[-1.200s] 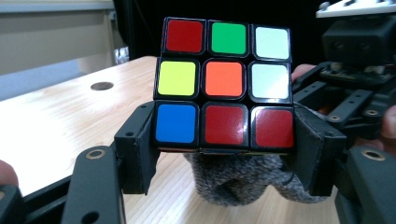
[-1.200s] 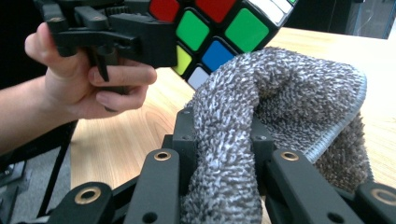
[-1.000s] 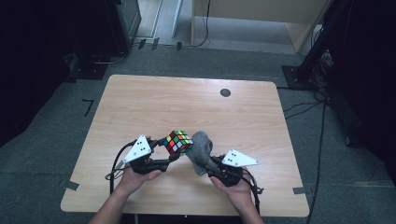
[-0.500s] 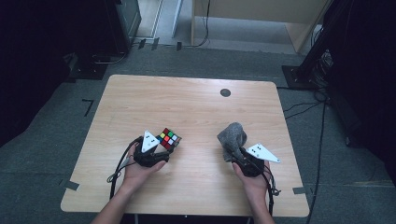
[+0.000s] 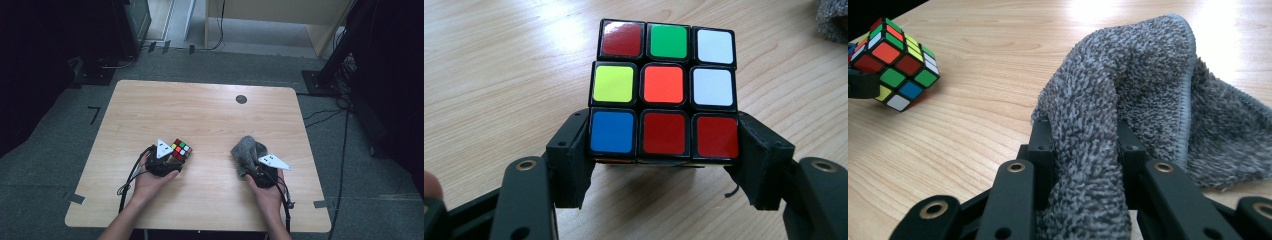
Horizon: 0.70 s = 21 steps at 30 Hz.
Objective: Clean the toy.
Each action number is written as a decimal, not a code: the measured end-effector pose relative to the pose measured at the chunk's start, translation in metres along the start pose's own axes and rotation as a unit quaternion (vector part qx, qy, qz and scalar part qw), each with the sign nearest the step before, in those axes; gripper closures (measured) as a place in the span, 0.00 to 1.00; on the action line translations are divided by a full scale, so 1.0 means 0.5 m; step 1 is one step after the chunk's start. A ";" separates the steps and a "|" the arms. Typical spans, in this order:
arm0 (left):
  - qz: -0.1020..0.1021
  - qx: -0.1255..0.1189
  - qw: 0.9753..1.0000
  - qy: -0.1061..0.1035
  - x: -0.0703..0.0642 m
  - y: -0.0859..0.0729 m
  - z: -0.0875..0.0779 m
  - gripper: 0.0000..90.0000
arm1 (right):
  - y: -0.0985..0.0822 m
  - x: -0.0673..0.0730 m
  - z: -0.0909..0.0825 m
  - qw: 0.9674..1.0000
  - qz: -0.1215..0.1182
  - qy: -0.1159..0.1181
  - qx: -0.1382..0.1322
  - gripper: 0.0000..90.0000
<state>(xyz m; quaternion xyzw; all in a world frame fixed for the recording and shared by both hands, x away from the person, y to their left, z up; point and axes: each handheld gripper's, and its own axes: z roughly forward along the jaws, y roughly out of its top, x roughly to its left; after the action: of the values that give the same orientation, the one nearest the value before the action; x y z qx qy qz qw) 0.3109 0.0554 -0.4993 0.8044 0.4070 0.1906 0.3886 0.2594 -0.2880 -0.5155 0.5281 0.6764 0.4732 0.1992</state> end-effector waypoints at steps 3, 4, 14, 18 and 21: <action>0.000 -0.002 1.000 -0.004 0.002 0.000 0.004 0.38 | -0.001 -0.002 0.000 1.000 0.002 0.002 0.000 0.77; -0.001 -0.002 1.000 -0.005 0.001 -0.001 0.005 0.37 | -0.001 -0.002 0.000 1.000 0.002 0.002 0.000 0.77; 0.009 0.028 0.999 0.013 -0.009 -0.007 0.020 0.37 | -0.003 0.001 0.001 1.000 -0.004 0.001 0.001 0.77; 0.006 0.028 0.999 0.018 -0.012 -0.007 0.024 0.37 | -0.004 0.002 0.003 1.000 -0.006 0.001 0.003 0.77; 0.006 0.020 1.000 0.012 -0.010 -0.009 0.024 0.37 | -0.006 0.003 0.005 1.000 -0.006 0.002 0.005 0.76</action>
<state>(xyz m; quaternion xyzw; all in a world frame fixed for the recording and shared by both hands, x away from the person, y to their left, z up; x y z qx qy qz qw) 0.3130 0.0472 -0.5103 0.8119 0.4109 0.1945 0.3663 0.2594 -0.2858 -0.5187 0.5242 0.6821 0.4696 0.1986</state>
